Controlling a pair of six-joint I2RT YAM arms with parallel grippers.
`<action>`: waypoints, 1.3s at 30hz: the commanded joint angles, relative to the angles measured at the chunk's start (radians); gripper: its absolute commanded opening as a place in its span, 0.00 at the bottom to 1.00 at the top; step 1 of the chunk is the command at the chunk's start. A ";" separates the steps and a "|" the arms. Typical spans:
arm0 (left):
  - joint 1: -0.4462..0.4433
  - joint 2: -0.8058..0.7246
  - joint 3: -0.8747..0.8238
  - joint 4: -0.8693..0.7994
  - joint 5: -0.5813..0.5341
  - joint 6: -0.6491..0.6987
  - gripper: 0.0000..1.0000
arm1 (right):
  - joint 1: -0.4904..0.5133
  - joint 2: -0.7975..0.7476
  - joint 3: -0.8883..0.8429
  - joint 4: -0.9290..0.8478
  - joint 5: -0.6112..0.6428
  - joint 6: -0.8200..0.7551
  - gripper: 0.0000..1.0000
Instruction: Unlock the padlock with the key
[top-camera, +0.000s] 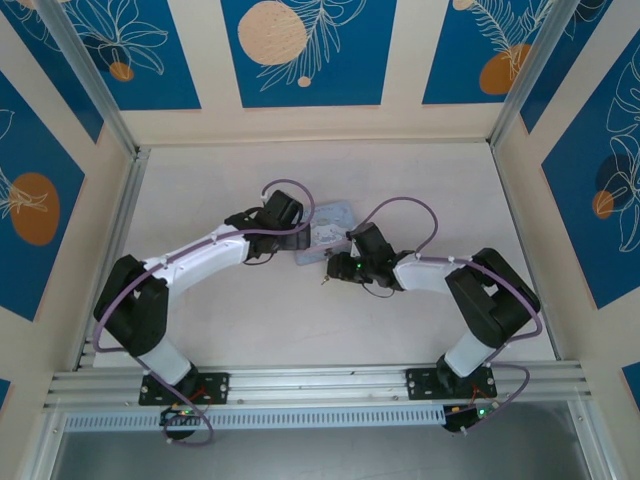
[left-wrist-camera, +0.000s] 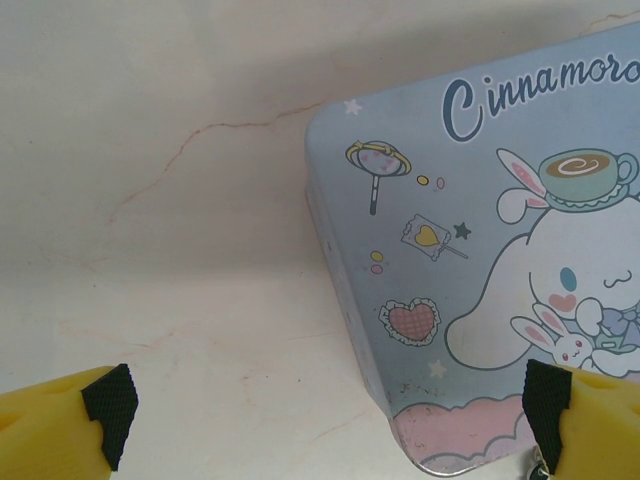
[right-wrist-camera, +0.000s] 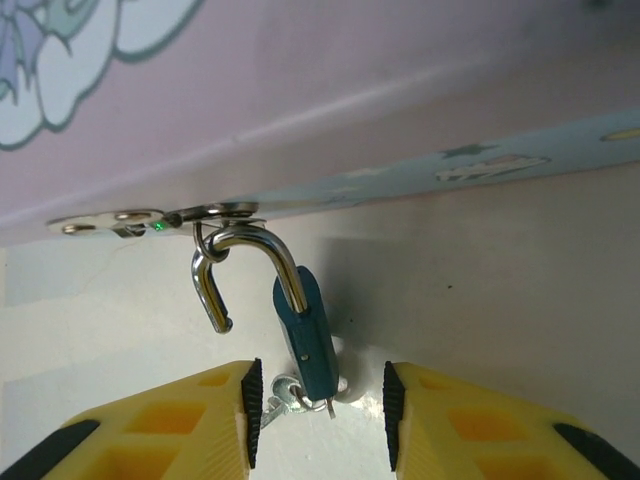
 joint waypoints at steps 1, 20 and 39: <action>0.008 0.009 0.032 -0.017 0.020 0.011 1.00 | 0.010 0.021 0.033 0.010 -0.019 -0.008 0.38; 0.011 0.018 0.043 -0.017 0.046 0.013 1.00 | 0.017 0.051 0.038 -0.004 -0.013 -0.014 0.16; 0.009 0.080 0.002 -0.015 0.020 0.036 1.00 | -0.042 -0.071 -0.099 0.062 -0.087 0.060 0.00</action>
